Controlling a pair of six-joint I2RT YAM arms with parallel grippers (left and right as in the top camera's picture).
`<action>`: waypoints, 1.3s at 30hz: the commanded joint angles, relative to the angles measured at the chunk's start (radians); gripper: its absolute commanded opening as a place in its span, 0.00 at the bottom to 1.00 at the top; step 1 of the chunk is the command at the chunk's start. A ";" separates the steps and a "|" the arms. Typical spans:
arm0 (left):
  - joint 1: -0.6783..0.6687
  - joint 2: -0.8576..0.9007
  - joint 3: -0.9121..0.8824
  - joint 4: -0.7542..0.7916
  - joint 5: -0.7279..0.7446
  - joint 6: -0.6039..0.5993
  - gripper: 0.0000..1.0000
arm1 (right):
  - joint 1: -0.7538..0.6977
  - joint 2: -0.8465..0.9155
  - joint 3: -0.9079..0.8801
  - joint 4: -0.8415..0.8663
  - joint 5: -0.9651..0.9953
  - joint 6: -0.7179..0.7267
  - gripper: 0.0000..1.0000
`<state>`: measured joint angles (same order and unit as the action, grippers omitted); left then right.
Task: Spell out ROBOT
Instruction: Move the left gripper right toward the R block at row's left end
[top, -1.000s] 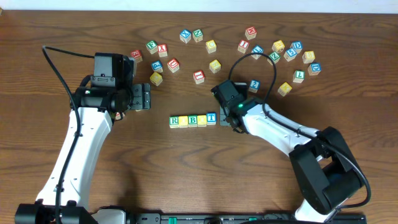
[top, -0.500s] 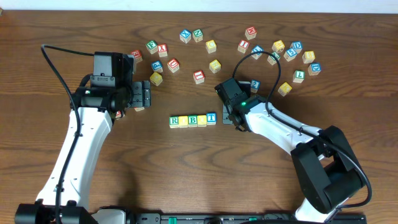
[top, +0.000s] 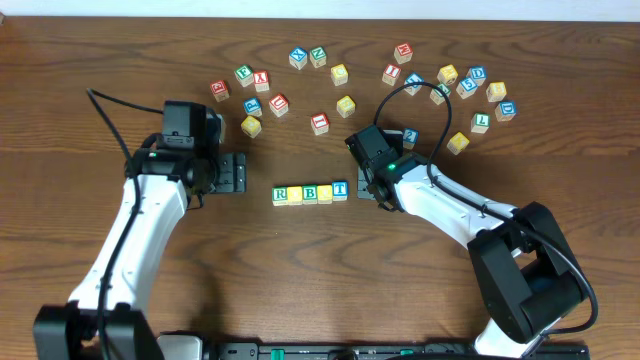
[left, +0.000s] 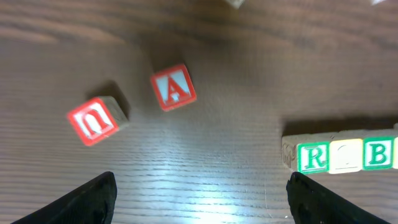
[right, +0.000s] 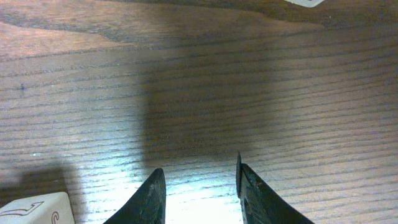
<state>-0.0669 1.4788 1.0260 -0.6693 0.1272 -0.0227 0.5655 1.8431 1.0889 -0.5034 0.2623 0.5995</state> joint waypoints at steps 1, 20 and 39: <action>0.005 0.044 -0.010 0.002 0.077 -0.009 0.86 | -0.004 0.011 -0.006 0.007 0.016 0.018 0.32; 0.005 0.070 -0.054 0.020 0.144 -0.046 0.86 | -0.003 0.011 -0.006 0.013 0.008 0.017 0.32; 0.002 0.071 -0.132 0.051 -0.008 -0.088 0.86 | -0.003 0.011 -0.006 0.014 0.008 0.018 0.33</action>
<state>-0.0669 1.5452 0.9169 -0.6228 0.1532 -0.0978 0.5655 1.8431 1.0889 -0.4900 0.2611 0.5995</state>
